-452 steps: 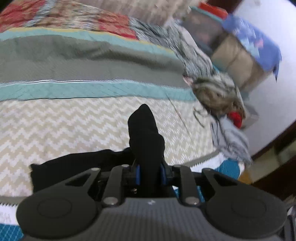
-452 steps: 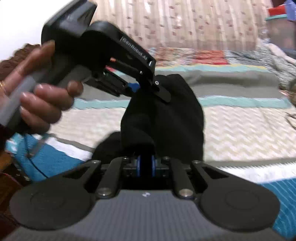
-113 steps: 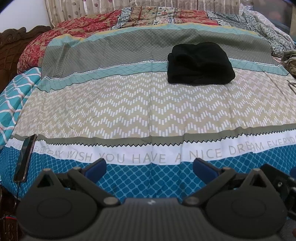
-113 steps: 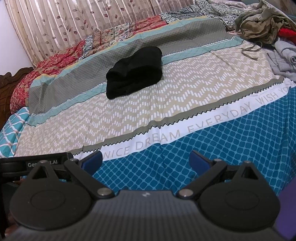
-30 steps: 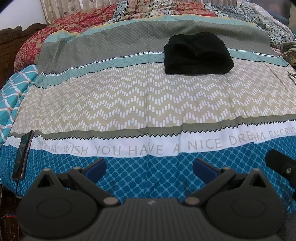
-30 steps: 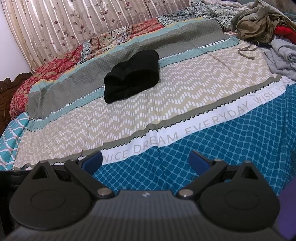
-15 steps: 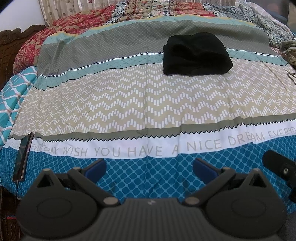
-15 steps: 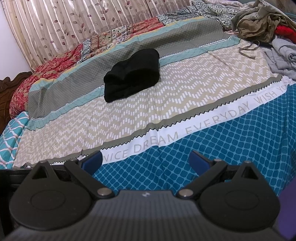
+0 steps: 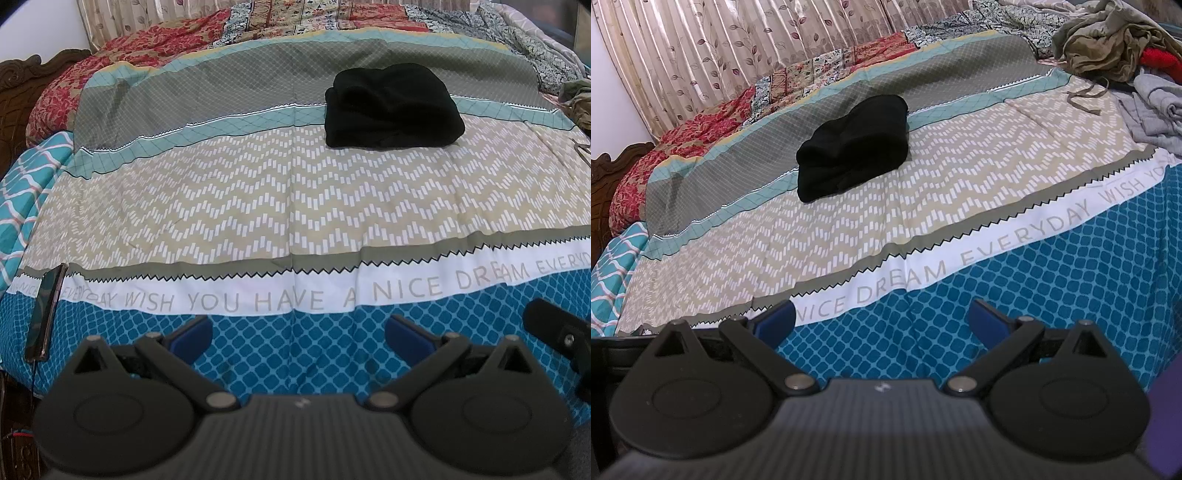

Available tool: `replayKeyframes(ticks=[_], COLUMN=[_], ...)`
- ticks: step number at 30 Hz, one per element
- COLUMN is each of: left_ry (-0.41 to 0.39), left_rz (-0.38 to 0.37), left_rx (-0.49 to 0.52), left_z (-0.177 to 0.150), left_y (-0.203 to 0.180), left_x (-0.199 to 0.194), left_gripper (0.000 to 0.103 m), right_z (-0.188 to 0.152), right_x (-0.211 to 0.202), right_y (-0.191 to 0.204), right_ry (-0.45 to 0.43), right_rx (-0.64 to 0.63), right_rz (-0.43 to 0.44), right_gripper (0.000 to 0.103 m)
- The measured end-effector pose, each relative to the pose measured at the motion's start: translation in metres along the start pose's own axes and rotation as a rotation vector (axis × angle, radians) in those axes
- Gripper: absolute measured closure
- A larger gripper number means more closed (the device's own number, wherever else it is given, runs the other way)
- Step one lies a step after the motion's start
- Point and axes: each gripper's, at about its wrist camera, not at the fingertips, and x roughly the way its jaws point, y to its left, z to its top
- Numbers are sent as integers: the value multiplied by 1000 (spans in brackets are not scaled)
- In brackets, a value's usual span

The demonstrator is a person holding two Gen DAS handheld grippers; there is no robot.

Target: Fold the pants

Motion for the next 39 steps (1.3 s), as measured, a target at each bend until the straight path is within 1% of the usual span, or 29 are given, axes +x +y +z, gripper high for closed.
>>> replayKeyframes(ticks=[27,39], left_ry=[15,10], left_rz=[-3,-5], left_rx=[2,5], left_z=[-2,-2], left_y=[1,0], left_x=[4,3], left_gripper=[0,0], right_z=[-4,-5], right_x=[3,3], right_y=[-1,-1], right_ry=[8,9], right_rx=[7,8], right_rz=[-1,-1], right_gripper=[2,2])
